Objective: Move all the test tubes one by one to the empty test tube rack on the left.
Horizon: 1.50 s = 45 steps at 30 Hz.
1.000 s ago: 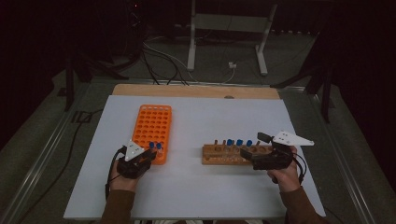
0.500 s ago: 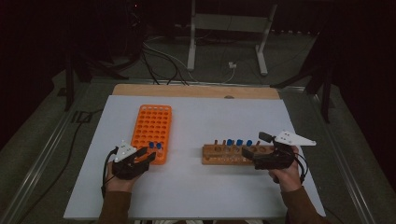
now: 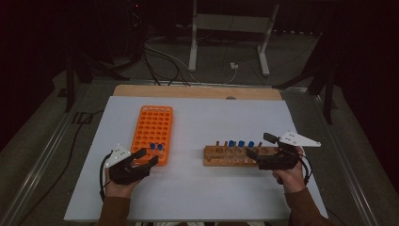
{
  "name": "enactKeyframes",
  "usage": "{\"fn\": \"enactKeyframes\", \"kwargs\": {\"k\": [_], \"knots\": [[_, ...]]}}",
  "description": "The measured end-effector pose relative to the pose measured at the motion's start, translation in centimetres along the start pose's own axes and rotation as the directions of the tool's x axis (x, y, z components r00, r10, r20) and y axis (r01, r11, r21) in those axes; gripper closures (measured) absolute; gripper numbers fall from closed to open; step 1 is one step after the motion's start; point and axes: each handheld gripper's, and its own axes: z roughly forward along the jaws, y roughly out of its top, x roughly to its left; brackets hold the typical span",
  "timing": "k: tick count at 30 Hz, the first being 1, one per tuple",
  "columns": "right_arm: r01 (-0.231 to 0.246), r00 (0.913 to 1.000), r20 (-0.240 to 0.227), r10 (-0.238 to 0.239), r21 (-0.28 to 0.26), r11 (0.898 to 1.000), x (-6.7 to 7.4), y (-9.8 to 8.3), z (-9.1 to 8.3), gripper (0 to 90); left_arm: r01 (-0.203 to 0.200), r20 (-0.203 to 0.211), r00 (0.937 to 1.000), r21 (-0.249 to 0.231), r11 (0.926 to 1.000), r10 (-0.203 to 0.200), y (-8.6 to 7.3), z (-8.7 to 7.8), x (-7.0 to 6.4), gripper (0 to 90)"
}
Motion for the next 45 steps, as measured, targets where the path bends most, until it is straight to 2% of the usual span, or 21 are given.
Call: {"fn": "enactKeyframes", "kwargs": {"k": [3, 7, 11, 14, 17, 19, 21, 24, 28, 35, 39, 45], "knots": [[-0.005, 1.0, 0.007, 0.005, 0.004, 1.0, -0.2, -0.1, 0.1, 0.0, 0.004, 0.008, 1.0, -0.008, 1.0, -0.004, 0.0, -0.2, -0.2, 34.7], [-0.006, 0.9995, 0.03, 0.006, 0.013, 1.0, -0.5, -0.3, 0.2, 0.0, -0.014, 0.002, 0.9999, -0.011, 0.9998, 0.014, 0.0, -0.3, -0.8, 29.1], [-0.01, 0.9992, 0.039, 0.008, 0.045, 0.999, -1.0, -0.7, 0.3, 0.0, -0.045, -0.016, 0.9989, -0.013, 0.9989, 0.045, 0.2, -0.2, -1.6, 16.7], [-0.02, 0.9988, 0.045, 0.017, 0.07, 0.997, -1.4, -1.0, 0.5, 4.1, -0.055, -0.021, 0.9983, -0.015, 0.9983, 0.055, 0.4, -0.1, -2.0, 9.7], [-0.008, 0.998, 0.063, 0.002, 0.096, 0.995, -1.6, -1.3, 0.8, 10.3, -0.065, -0.024, 0.9976, -0.002, 0.9979, 0.065, 0.4, 0.2, -2.4, 2.3], [0.002, 0.9979, 0.063, -0.01, 0.11, 0.994, -1.7, -1.5, 1.0, 19.0, -0.063, -0.021, 0.9978, 0.001, 0.998, 0.063, 0.4, 0.3, -2.5, 1.1], [0.026, 0.9972, 0.065, -0.035, 0.137, 0.99, -1.6, -1.8, 1.2, 37.5, -0.064, -0.016, 0.9978, -0.002, 0.998, 0.064, 0.5, 0.3, -2.6, 0.8], [0.064, 0.9951, 0.063, -0.075, 0.164, 0.984, -1.3, -2.2, 1.6, 51.4, -0.062, -0.008, 0.9981, -0.007, 0.9981, 0.062, 0.5, 0.4, -2.8, 0.8], [0.098, 0.9917, 0.064, -0.111, 0.175, 0.98, -0.9, -2.3, 2.0, 64.7, -0.068, 0.005, 0.9977, 0.001, 0.9977, 0.068, 0.4, 0.7, -3.1, 0.8], [0.112, 0.9903, 0.062, -0.124, 0.168, 0.979, -0.7, -2.5, 2.3, 74.0, -0.091, 0.025, 0.9955, 0.008, 0.9958, 0.091, 0.5, 1.0, -3.6, 0.9], [0.118, 0.9911, 0.042, -0.126, 0.167, 0.979, -0.4, -2.6, 2.6, 75.6, -0.098, 0.033, 0.9947, 0.012, 0.9951, 0.097, 0.5, 1.2, -3.9, 0.9], [0.115, 0.9914, 0.042, -0.124, 0.161, 0.98, -0.4, -2.7, 2.7, 76.3, -0.113, 0.044, 0.9927, 0.027, 0.9932, 0.112, 0.4, 1.7, -4.2, 0.9]]}}
